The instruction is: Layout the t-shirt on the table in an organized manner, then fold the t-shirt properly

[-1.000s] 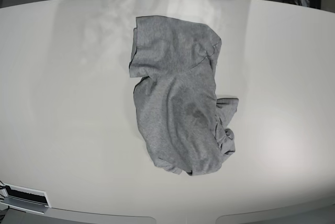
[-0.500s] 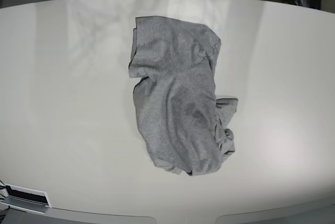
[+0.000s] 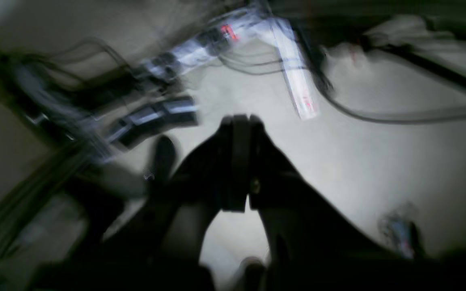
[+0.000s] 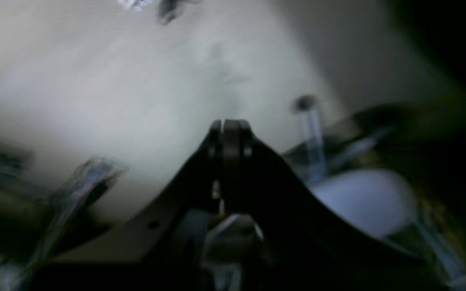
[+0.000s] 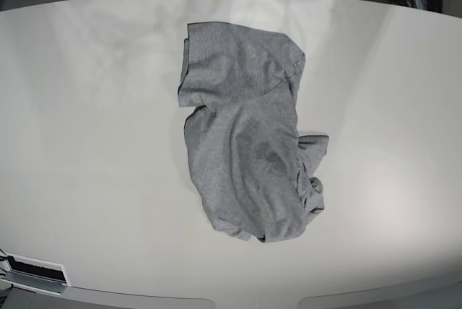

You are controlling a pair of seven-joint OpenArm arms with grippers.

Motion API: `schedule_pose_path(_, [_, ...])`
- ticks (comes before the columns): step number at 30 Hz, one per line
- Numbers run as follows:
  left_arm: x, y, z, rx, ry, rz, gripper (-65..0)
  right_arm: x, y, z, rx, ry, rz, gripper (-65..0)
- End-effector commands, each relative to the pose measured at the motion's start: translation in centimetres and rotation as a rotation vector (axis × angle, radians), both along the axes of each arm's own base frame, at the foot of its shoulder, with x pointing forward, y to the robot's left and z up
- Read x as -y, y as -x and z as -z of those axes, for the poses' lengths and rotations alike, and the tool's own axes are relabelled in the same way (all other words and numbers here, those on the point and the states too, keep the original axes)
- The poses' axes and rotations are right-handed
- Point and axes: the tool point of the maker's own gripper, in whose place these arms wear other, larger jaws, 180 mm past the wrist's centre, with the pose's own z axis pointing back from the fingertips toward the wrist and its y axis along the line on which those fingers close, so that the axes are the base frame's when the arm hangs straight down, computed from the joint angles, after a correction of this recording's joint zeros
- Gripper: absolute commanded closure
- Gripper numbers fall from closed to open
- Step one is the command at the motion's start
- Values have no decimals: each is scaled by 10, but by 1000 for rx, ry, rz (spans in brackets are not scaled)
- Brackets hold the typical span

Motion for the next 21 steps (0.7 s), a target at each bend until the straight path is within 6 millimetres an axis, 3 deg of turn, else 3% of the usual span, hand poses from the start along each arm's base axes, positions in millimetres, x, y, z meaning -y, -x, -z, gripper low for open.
schedule_pose_path(1, [5, -8, -14, 37, 30, -8, 0, -5, -2, -13, 24, -8, -8, 0])
schedule_pose_path(7, [10, -72, -75, 262, 107, -22, 0, -9, -77, -65, 323, 33, -32, 0])
schedule_pose_path(11, [14, -98, -91, 353, 141, 8, 0, -17, -106, -68, 424, 2, -73, 0])
schedule_pose_path(15, [14, -120, -97, 416, 142, 13, 0, -58, -135, -69, 479, -216, -140, 0])
schedule_pose_path(18, [14, -137, -103, 468, 140, 17, 0, -97, -155, -80, 511, -438, -185, 0])
schedule_pose_path(21, [14, -152, -109, 511, 139, 18, 0, -121, -177, -92, 552, -566, -191, 0])
